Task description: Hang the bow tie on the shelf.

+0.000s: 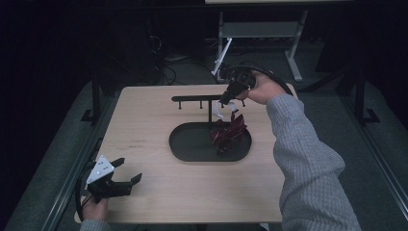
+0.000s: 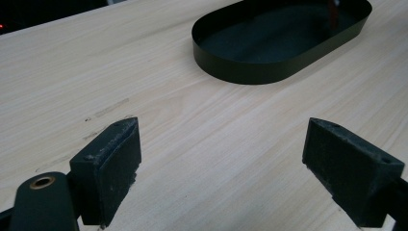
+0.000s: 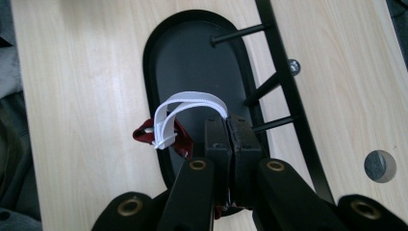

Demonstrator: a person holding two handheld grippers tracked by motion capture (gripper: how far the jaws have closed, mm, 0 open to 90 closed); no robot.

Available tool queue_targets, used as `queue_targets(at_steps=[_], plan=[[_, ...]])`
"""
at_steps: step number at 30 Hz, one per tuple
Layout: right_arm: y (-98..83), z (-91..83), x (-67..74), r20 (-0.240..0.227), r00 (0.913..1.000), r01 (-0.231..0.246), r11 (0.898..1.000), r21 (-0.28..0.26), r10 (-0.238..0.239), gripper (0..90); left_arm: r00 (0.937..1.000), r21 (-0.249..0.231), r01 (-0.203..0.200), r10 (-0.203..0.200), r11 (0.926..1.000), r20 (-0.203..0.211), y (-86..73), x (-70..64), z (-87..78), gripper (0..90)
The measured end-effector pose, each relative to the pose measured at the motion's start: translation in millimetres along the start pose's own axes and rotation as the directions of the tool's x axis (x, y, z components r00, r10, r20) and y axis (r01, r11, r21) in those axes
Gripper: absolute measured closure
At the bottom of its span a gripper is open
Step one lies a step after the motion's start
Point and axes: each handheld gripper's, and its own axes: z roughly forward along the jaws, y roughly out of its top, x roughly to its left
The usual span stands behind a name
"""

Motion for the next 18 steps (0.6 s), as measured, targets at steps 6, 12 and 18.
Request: queue_targets(at_steps=[6, 12, 18], plan=[[-1.2, 8.3, -12.7, 0.010, 0.9993, -0.035, 0.999, 0.018, 0.035, 87.7, 1.0000, -0.001, 0.001, -0.001, 1.0000, 0.000, 0.0, 0.2, 0.0, 13.1], [-3.4, 13.8, -19.2, 0.009, 0.9985, -0.054, 0.998, 0.032, 0.053, 87.7, 1.0000, -0.002, 0.002, -0.002, 1.0000, 0.001, 0.1, 0.3, 0.1, 13.1], [-5.5, 15.7, -25.4, 0.024, 0.9968, -0.077, 0.997, 0.029, 0.077, 87.5, 1.0000, 0.000, -0.001, 0.001, 1.0000, 0.002, 0.3, 0.1, 0.1, 13.1]])
